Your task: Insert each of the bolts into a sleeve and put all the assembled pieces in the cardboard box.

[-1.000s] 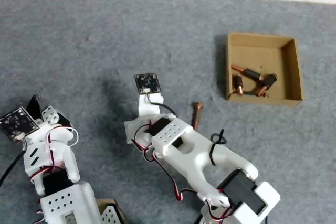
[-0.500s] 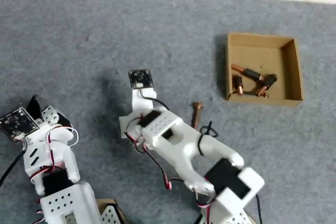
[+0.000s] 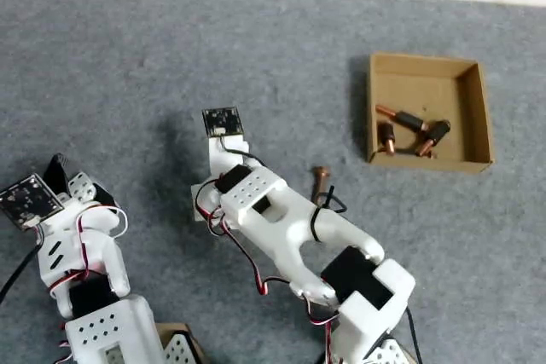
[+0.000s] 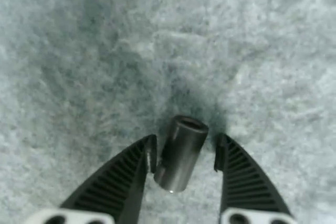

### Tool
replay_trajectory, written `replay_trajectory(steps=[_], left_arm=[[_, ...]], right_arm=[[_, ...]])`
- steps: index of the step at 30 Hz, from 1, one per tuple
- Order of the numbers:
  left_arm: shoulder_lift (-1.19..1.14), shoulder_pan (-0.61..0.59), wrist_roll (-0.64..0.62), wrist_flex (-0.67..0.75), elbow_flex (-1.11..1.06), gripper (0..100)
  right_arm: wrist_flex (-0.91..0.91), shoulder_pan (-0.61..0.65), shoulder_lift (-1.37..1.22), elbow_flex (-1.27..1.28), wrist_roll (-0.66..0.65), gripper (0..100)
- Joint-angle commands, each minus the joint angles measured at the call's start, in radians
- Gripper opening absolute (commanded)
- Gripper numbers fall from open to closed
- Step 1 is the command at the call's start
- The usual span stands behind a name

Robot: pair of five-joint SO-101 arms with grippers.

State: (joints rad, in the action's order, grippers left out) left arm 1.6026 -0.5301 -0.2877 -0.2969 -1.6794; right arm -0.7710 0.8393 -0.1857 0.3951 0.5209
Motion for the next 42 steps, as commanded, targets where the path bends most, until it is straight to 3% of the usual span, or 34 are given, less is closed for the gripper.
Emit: replay_trajectory(steps=[1, 7, 9, 11, 13, 19, 25, 29, 37, 42], left_arm=[[0.007, 0.013, 0.017, -0.003, -0.024, 1], [0.007, 0.013, 0.017, -0.003, -0.024, 1], [0.007, 0.013, 0.017, -0.003, -0.024, 1], [0.007, 0.013, 0.017, -0.003, -0.024, 1], [0.007, 0.013, 0.017, -0.003, -0.024, 1], [0.007, 0.013, 0.017, -0.003, -0.024, 1], [0.007, 0.013, 0.017, -0.003, -0.024, 1], [0.007, 0.013, 0.017, -0.003, -0.024, 1], [0.007, 0.013, 0.017, -0.003, -0.025, 1], [0.007, 0.013, 0.017, -0.003, -0.025, 1]], right_arm=[[-0.010, -0.008, -0.001, -0.035, 0.003, 17.3], [-0.010, -0.008, -0.001, -0.035, 0.002, 15.9], [-0.012, -0.008, 0.001, -0.035, -0.002, 8.9], [-0.012, -0.007, 0.001, -0.038, -0.091, 0.1], [-0.012, -0.007, 0.002, -0.038, -0.173, 1.3], [-0.061, -0.013, 0.021, -0.041, -0.189, 0.5], [-0.101, -0.030, 0.232, -0.030, -0.259, 0.5], [-0.096, -0.099, 0.386, 0.056, -0.334, 0.5], [-0.007, -0.289, 0.590, 0.174, -0.338, 0.5], [0.094, -0.344, 0.704, 0.320, -0.338, 0.5]])
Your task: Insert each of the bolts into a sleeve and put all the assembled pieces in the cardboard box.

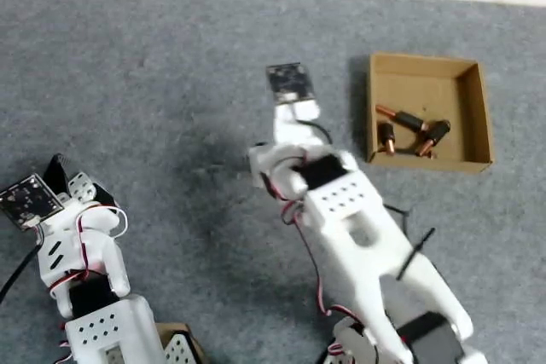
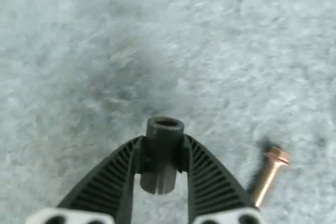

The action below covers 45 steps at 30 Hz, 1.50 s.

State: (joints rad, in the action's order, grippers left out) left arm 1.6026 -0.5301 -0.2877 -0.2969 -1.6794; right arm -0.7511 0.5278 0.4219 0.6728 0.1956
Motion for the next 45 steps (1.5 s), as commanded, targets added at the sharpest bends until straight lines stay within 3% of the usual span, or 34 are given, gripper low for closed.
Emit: replay_trajectory(steps=[1, 16, 25, 33, 40, 45], left_arm=[[0.007, 0.013, 0.017, -0.003, -0.025, 1], [0.007, 0.058, 0.017, -0.006, -0.025, 1], [0.007, 0.122, 0.018, -0.026, -0.025, 1], [0.007, 0.124, 0.018, -0.028, -0.025, 1], [0.002, 0.159, 0.018, -0.031, -0.025, 1], [0.007, 0.166, 0.018, -0.051, -0.025, 1]], right_arm=[[0.101, -0.041, 0.117, 0.076, -0.012, 0.5], [0.400, -0.252, 0.539, 0.552, -0.012, 0.5], [0.404, -0.285, 0.773, 0.702, -0.020, 0.5], [0.400, -0.291, 1.076, 0.929, -0.172, 0.5], [0.397, -0.418, 1.402, 1.073, -0.167, 0.5], [0.354, -0.472, 1.400, 1.138, -0.167, 0.5]])
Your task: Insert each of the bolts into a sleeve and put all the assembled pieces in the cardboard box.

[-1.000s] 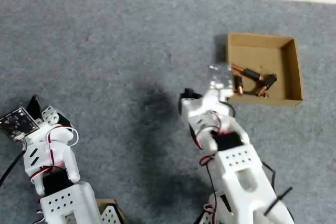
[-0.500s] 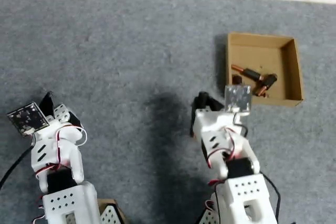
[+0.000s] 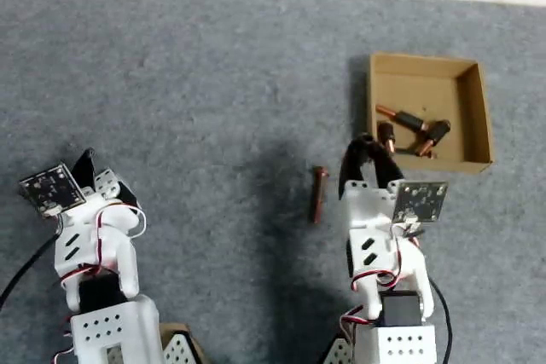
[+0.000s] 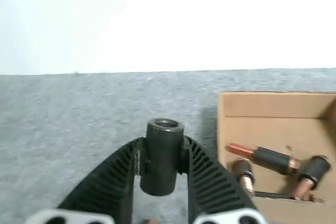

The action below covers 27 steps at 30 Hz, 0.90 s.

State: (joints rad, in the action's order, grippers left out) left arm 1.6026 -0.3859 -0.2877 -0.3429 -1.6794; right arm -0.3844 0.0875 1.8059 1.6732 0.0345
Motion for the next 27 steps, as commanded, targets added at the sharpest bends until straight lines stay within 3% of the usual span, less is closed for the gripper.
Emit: replay_trajectory(steps=[1, 10, 27], left_arm=[[0.007, 0.035, 0.018, -0.006, -0.025, 1], [0.007, 0.154, 0.018, -0.038, -0.025, 1], [0.007, 0.374, 0.018, -0.144, -0.025, 1]], right_arm=[[-0.019, -0.036, 0.016, 0.137, -0.006, 0.5], [-0.021, -0.120, 0.008, 0.140, -0.006, 0.5], [-0.068, -0.117, 0.013, 0.140, -0.006, 0.5]])
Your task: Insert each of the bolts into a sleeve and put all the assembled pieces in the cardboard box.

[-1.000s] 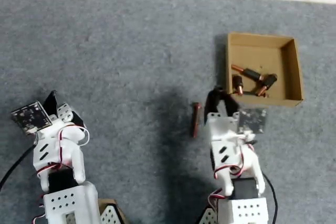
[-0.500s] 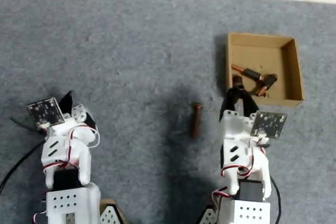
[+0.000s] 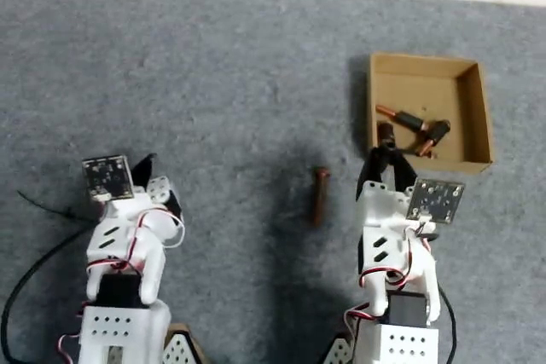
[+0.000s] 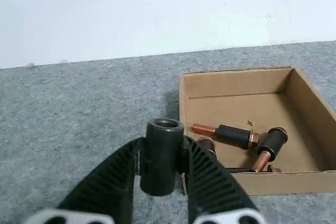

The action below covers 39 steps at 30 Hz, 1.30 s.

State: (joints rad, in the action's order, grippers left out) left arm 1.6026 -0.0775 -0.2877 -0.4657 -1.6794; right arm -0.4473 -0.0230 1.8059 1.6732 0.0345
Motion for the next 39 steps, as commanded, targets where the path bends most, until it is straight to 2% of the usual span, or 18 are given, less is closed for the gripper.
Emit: replay_trajectory(steps=[1, 8, 12, 16, 21, 26, 33, 36, 39], left_arm=[[0.007, 0.079, 0.018, -0.023, -0.025, 1], [0.007, 0.093, 0.011, -0.051, -0.021, 1], [-0.002, 0.199, 0.009, -0.181, 0.077, 1], [-0.004, 0.302, -0.078, -0.345, 0.234, 1], [-0.059, 0.403, -0.060, -0.319, 0.285, 1], [-0.358, 0.479, -0.054, -0.153, 0.417, 1], [-0.995, 0.622, -0.061, -0.057, 0.733, 1], [-1.190, 0.654, -0.192, -0.052, 0.845, 3], [-1.333, 0.670, -0.247, -0.052, 0.935, 13]], right_arm=[[-0.005, -0.007, 0.013, 0.140, -0.006, 0.5], [-0.005, -0.012, 0.007, 0.140, -0.011, 0.5], [-0.005, -0.016, 0.007, 0.137, -0.011, 0.5], [-0.001, -0.136, 0.016, 0.137, -0.005, 0.5], [-0.001, -0.157, 0.016, 0.137, 0.057, 0.9], [-0.001, -0.159, 0.016, 0.136, 0.057, 0.9], [-0.001, -0.160, 0.016, 0.136, 0.055, 0.9], [0.001, -0.160, 0.016, 0.136, 0.055, 0.9], [0.024, -0.173, 0.015, 0.136, 0.055, 0.9]])
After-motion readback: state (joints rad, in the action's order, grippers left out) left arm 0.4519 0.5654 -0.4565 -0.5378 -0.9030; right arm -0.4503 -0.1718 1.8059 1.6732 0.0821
